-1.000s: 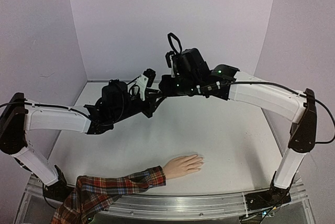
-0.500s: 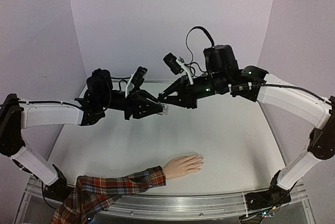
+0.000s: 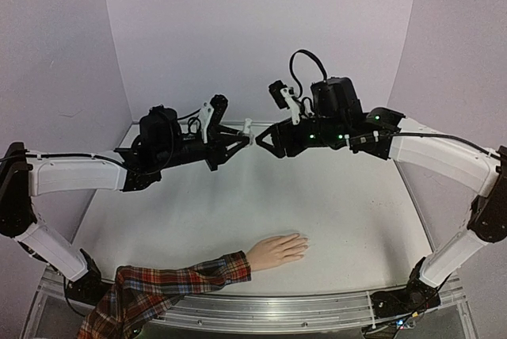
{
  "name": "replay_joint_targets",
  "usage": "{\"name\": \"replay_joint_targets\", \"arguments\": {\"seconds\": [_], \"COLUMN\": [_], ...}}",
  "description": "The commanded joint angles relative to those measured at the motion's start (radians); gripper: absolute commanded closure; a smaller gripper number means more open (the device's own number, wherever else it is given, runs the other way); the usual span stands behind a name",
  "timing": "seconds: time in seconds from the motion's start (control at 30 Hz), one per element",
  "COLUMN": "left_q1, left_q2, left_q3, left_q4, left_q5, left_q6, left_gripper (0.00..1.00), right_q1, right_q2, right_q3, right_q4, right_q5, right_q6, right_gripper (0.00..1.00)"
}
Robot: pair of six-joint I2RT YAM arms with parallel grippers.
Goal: Paint the nails
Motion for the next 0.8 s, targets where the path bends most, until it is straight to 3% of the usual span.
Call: {"name": "replay_joint_targets", "arguments": {"seconds": [0.0,0.23,0.4,0.77], "left_q1": [-0.078,-0.126,-0.133,-0.135], "left_q2": [0.030,0.113,0.116,0.087], "left_q3": [0.052,0.106,0.114,0.100], "left_q4": [0.065,0.099,0.110,0.110], "left_q5": [-0.422,-0.578,-0.582,-0.538], "left_q6": [0.132,0.121,0.099,0.029], "left_gripper": [1.00,1.00,1.00,1.00], "right_q1": [0.053,0.109,0.116,0.116], "right_q2": [0.035,0.179,0.243,0.301], "right_q3": [0.103,0.270,0.336,0.383], "right_q4": [0.027,-0.031,-0.066,-0.066], "right_q5": [0.341,0.478,0.514,0.482], "right_q6": [0.228,0.339,0.344,0.328], "right_gripper": [0.38,0.47,0.61,0.72]}}
